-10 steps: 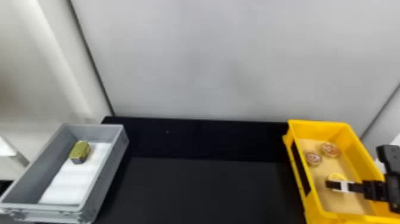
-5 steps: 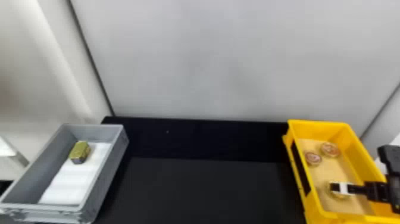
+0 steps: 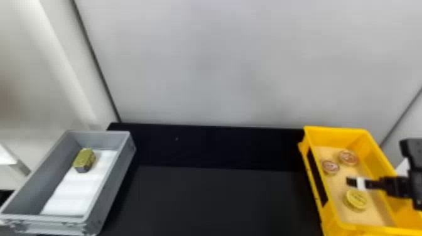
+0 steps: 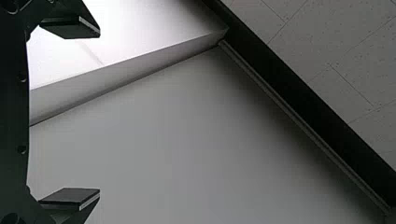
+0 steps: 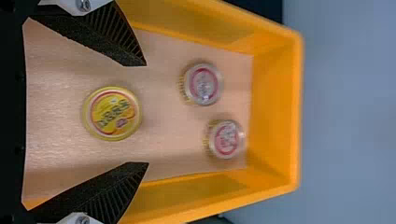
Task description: Pick up the round yellow can and place it in the yellow rectangular box
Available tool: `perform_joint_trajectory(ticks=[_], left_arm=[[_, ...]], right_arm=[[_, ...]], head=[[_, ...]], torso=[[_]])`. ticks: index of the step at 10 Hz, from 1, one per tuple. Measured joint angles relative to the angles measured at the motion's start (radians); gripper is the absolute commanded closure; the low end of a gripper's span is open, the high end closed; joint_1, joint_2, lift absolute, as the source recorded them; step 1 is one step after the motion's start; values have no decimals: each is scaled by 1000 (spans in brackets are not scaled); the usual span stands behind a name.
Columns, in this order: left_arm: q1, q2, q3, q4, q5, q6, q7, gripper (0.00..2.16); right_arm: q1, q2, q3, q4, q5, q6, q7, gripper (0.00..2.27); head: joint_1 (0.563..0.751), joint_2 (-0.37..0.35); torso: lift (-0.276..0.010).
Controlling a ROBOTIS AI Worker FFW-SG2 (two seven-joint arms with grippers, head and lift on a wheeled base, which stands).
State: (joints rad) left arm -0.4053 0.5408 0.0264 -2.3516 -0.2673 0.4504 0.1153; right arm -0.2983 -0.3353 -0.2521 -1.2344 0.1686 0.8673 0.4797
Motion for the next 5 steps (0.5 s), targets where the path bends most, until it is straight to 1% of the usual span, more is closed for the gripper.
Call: perform_joint_trajectory(ticks=[1, 2, 3, 5], left_arm=[[-1, -1, -1, 0, 0, 2, 0, 84], [0, -3, 1, -1, 0, 3, 0, 84], [4, -3, 8, -3, 0, 4, 2, 84], [13, -4, 25, -13, -1, 6, 3, 84]], right_arm=[[16, 3, -1, -107, 0, 4, -13, 10], [33, 9, -4, -245, -2, 8, -58, 73], [48, 18, -3, -400, -13, 5, -162, 91], [61, 44, 29, -664, -34, -71, -412, 113]], head=[[663, 54], [663, 54], [663, 54], [663, 54]], torso=[[-10], [-10], [-10], [-10]])
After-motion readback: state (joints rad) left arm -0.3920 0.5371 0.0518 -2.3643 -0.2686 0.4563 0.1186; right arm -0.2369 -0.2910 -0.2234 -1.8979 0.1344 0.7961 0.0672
